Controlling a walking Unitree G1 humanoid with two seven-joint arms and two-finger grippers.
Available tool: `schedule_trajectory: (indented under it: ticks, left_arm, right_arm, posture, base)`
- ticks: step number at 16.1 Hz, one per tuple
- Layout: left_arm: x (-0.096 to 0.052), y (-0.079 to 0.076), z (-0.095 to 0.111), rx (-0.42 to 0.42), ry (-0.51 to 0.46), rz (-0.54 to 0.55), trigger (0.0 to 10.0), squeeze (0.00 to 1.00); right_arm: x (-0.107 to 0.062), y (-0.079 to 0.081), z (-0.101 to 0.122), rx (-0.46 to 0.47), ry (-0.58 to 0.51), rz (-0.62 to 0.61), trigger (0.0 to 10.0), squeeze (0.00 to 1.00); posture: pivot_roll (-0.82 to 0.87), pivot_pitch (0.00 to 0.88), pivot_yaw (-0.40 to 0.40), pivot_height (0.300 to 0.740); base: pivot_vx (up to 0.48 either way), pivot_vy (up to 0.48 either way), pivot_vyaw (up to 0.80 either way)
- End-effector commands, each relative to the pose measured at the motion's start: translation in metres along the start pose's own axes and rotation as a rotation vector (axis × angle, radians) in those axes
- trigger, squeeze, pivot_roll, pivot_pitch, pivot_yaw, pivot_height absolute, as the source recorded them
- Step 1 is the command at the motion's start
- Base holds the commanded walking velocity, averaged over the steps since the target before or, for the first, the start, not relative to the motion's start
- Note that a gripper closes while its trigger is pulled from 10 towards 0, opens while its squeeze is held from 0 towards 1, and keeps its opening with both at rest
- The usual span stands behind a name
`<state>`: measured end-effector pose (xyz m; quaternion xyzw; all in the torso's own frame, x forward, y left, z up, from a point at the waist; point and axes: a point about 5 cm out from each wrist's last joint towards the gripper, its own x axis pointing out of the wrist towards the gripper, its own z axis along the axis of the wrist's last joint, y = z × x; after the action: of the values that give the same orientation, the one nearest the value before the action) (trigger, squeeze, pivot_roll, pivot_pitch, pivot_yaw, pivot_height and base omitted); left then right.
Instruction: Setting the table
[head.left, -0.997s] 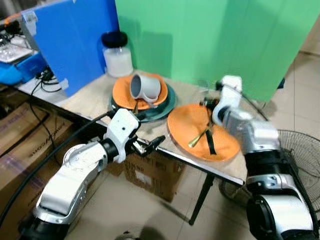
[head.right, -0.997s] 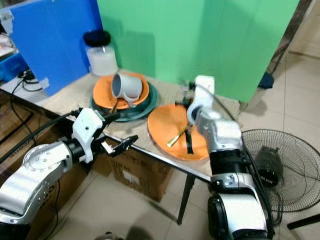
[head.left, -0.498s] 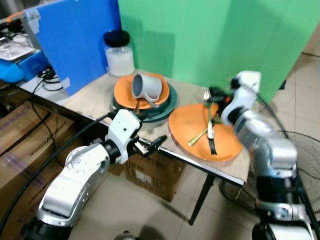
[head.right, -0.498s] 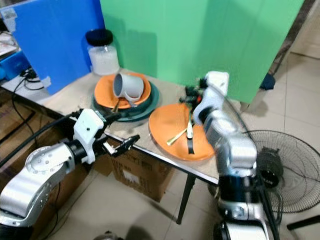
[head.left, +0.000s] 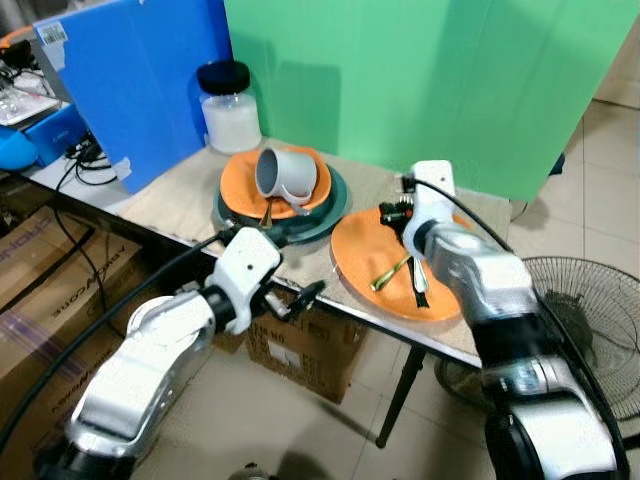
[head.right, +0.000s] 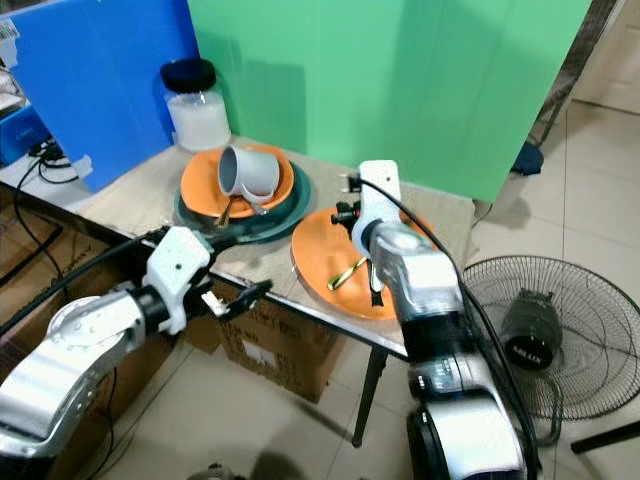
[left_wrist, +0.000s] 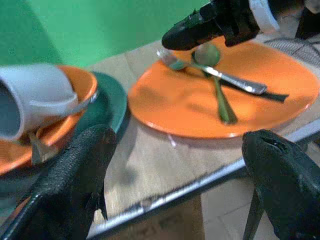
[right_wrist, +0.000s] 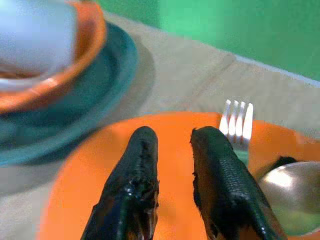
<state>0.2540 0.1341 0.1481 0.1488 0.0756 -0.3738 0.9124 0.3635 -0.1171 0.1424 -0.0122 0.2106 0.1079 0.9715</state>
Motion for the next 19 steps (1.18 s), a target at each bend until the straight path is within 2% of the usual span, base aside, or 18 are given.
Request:
schedule_trajectory:
  ticks: [1, 3, 6, 7, 8, 9, 11, 13, 14, 15, 16, 19]
  left_arm:
    - [-0.002, 0.003, 0.000, 0.006, 0.009, 0.010, 10.0, 0.00]
    - [-0.003, 0.003, 0.000, 0.004, 0.010, 0.015, 10.0, 0.00]
    - [-0.002, 0.001, -0.001, 0.001, 0.010, 0.010, 10.0, 0.00]
    - [0.000, 0.000, 0.000, -0.002, 0.004, 0.003, 10.0, 0.00]
    - [0.000, 0.000, 0.001, -0.002, 0.002, 0.001, 10.0, 0.00]
    - [0.001, 0.000, 0.001, -0.003, -0.001, -0.004, 10.0, 0.00]
    - [0.003, -0.001, 0.002, -0.013, -0.010, -0.022, 10.0, 0.00]
    - [0.003, -0.001, 0.002, -0.012, -0.009, -0.027, 10.0, 0.00]
    - [0.003, -0.001, 0.003, -0.012, -0.010, -0.028, 10.0, 0.00]
    - [0.003, -0.001, 0.003, -0.011, -0.011, -0.028, 10.0, 0.00]
    - [0.003, -0.001, 0.003, -0.010, -0.012, -0.028, 10.0, 0.00]
    - [0.004, -0.001, 0.004, -0.008, -0.014, -0.029, 10.0, 0.00]
  right_arm:
    - [0.005, -0.002, 0.000, -0.055, 0.014, -0.026, 10.0, 1.00]
    - [0.011, -0.008, -0.002, -0.111, 0.042, -0.074, 10.0, 1.00]
    - [0.015, -0.014, -0.004, -0.115, 0.063, -0.119, 10.0, 1.00]
    - [0.017, -0.019, -0.008, -0.102, 0.084, -0.146, 10.0, 0.19]
    - [0.017, -0.020, -0.009, -0.100, 0.087, -0.150, 10.0, 0.19]
    - [0.018, -0.022, -0.015, -0.081, 0.116, -0.153, 10.0, 0.00]
    - [0.019, -0.022, -0.028, -0.022, 0.188, -0.140, 10.0, 0.00]
    - [0.020, -0.019, -0.032, -0.010, 0.213, -0.123, 9.8, 0.00]
    - [0.020, -0.018, -0.034, -0.006, 0.216, -0.116, 3.3, 0.00]
    - [0.021, -0.017, -0.034, -0.005, 0.217, -0.111, 2.3, 0.00]
    - [0.021, -0.017, -0.034, -0.003, 0.218, -0.106, 0.0, 0.00]
    - [0.022, -0.017, -0.036, 0.000, 0.229, -0.095, 0.0, 0.00]
  posture:
    - [0.09, 0.000, 0.020, 0.740]
    - [0.10, 0.000, 0.013, 0.740]
    - [0.10, 0.000, 0.010, 0.740]
    - [0.10, 0.000, 0.009, 0.740]
    - [0.10, 0.000, 0.009, 0.740]
    - [0.09, 0.000, 0.010, 0.740]
    - [0.09, 0.000, 0.014, 0.740]
    - [0.09, 0.000, 0.018, 0.740]
    - [0.09, 0.000, 0.018, 0.740]
    - [0.09, 0.000, 0.018, 0.740]
    - [0.09, 0.000, 0.018, 0.740]
    - [0.09, 0.000, 0.019, 0.740]
  base:
    - [0.000, 0.000, 0.00]
    - [0.000, 0.000, 0.00]
    - [0.000, 0.000, 0.00]
    - [0.000, 0.000, 0.00]
    - [0.000, 0.000, 0.00]
    - [0.000, 0.000, 0.00]
    - [0.000, 0.000, 0.00]
    - [0.000, 0.000, 0.00]
    - [0.000, 0.000, 0.00]
    - [0.000, 0.000, 0.00]
    - [0.000, 0.000, 0.00]
    - [0.000, 0.000, 0.00]
